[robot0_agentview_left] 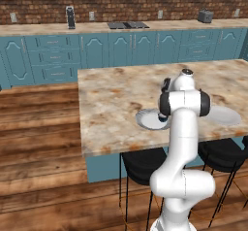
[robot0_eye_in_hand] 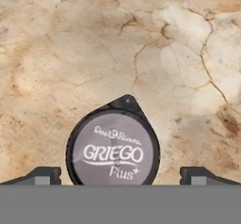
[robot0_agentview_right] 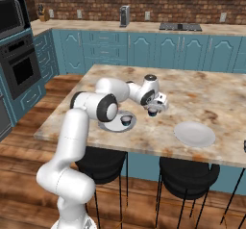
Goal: Place two yogurt containers on each plate.
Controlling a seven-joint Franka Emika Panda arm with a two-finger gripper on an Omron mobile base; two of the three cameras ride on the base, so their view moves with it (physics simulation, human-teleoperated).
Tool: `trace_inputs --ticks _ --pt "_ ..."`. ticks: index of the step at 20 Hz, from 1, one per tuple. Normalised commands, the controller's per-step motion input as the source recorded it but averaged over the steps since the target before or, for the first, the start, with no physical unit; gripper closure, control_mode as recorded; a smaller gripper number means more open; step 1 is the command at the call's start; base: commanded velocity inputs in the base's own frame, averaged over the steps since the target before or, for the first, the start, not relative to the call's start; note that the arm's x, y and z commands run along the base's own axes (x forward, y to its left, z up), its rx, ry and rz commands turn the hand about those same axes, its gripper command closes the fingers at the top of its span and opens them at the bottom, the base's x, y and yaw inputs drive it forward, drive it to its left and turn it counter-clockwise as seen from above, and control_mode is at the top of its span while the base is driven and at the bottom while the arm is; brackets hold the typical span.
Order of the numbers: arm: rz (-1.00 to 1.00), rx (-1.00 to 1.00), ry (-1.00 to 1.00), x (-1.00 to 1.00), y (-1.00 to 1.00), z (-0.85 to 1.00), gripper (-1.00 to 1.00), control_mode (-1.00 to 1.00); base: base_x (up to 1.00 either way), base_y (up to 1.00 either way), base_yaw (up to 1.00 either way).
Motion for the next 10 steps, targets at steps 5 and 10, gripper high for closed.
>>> trace_inputs --ticks 5,10 --pt "0.0 -0.03 0.0 0.01 0.0 -0.18 -1.0 -1.0 0.0 0.0 0.0" --pt "0.0 -0.02 0.0 0.15 0.0 -0.09 -1.0 -1.0 0.0 0.0 0.0"
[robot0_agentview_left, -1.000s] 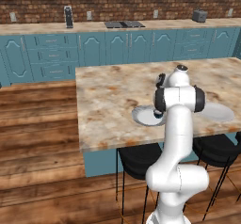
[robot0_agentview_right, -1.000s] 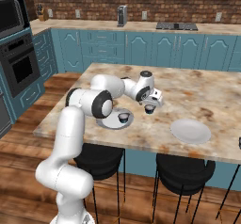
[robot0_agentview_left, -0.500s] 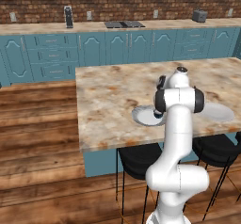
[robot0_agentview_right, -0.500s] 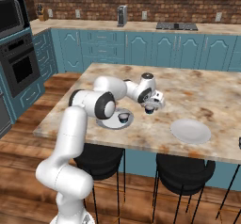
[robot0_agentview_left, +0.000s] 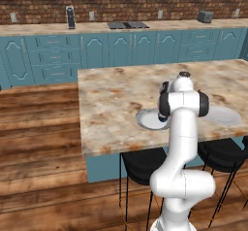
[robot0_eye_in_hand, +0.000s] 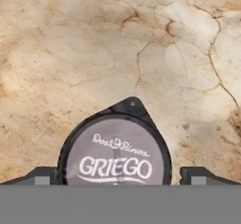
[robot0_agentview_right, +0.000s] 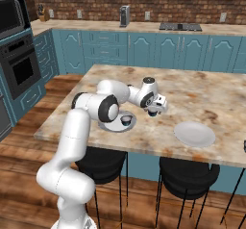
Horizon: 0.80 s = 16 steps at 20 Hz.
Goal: Place two yogurt containers on each plate.
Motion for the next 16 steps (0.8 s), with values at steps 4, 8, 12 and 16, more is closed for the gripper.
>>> trace_inputs --ticks 4,8,12,16 --pt "0.0 -0.02 0.0 0.16 0.02 -0.04 -1.0 -1.0 0.0 0.0 0.0" --pt "0.0 -0.01 0.0 0.12 0.0 -0.03 1.0 -1.0 0.0 0.0 0.0" --pt "0.0 0.0 0.0 0.0 0.0 -0.01 1.0 -1.0 0.0 0.0 0.0" --pt "0.0 0.0 0.0 -0.29 0.01 0.26 1.0 -1.0 0.0 0.0 0.0"
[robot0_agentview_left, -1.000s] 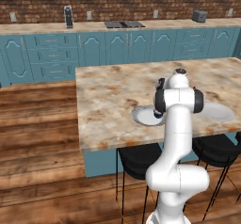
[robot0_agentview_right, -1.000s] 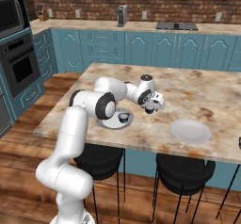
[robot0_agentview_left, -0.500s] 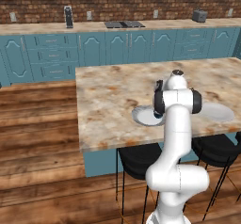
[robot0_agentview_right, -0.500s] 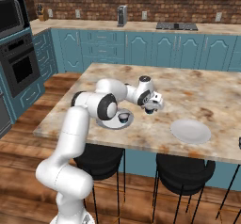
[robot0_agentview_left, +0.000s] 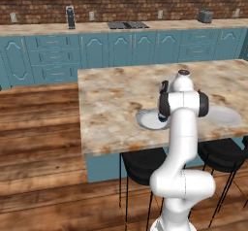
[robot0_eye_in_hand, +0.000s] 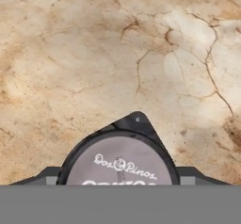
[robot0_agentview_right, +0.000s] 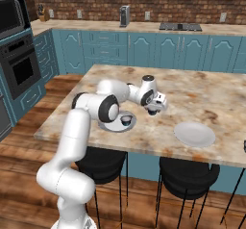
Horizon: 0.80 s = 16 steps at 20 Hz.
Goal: Place two yogurt containers on each plate.
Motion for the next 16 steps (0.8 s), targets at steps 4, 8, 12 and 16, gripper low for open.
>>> trace_inputs --ticks 4,8,12,16 --pt "0.0 0.0 0.0 -0.32 0.15 0.37 1.0 -1.0 0.0 0.0 0.0" --pt "0.0 0.0 0.0 -0.23 0.31 0.34 1.0 -1.0 0.0 0.0 0.0" --pt "0.0 0.0 0.0 -0.14 0.41 0.34 1.0 -1.0 0.0 0.0 0.0" --pt "0.0 0.0 0.0 -0.14 0.47 0.25 1.0 -1.0 0.0 0.0 0.0"
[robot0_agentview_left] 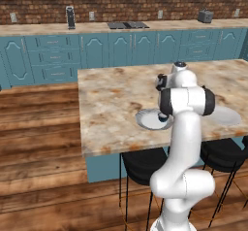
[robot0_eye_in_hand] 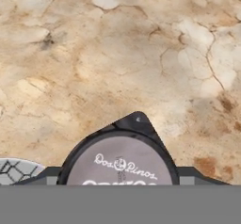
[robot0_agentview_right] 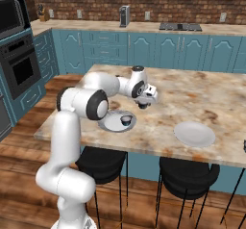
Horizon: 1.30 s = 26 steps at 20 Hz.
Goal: Place two yogurt containers on each plate.
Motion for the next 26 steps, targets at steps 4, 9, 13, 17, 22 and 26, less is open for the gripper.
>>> trace_inputs --ticks 4,9,13,17,22,26 --pt "0.0 0.0 0.0 -0.2 0.5 0.18 1.0 -1.0 0.0 0.0 0.0" --pt "0.0 0.0 0.0 -0.34 0.47 0.04 1.0 -1.0 0.0 0.0 0.0" --pt "0.01 0.02 0.0 -0.51 0.43 0.01 1.0 -1.0 0.0 0.0 0.0" --pt "0.04 0.04 0.0 -0.6 0.44 0.07 1.0 -1.0 0.0 0.0 0.0" --pt "0.06 0.04 0.0 -0.65 0.47 0.0 1.0 -1.0 0.0 0.0 0.0" --pt "0.05 0.0 0.0 -0.57 0.56 0.0 1.0 -1.0 0.0 0.0 0.0"
